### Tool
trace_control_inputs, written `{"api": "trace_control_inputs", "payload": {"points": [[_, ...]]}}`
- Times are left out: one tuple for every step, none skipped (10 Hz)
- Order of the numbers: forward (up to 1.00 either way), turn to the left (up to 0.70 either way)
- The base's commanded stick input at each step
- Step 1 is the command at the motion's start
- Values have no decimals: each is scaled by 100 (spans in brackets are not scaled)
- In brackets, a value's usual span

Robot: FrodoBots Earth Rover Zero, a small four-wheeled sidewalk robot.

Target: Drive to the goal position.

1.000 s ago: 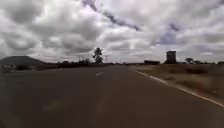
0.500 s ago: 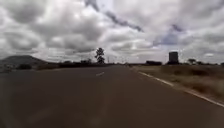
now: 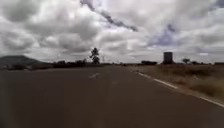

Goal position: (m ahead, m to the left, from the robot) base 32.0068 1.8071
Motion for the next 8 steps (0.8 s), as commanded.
{"api": "trace_control_inputs", "payload": {"points": [[85,-2],[85,0],[85,0],[85,-6],[85,-14],[85,-23],[85,-29],[85,-29]]}}
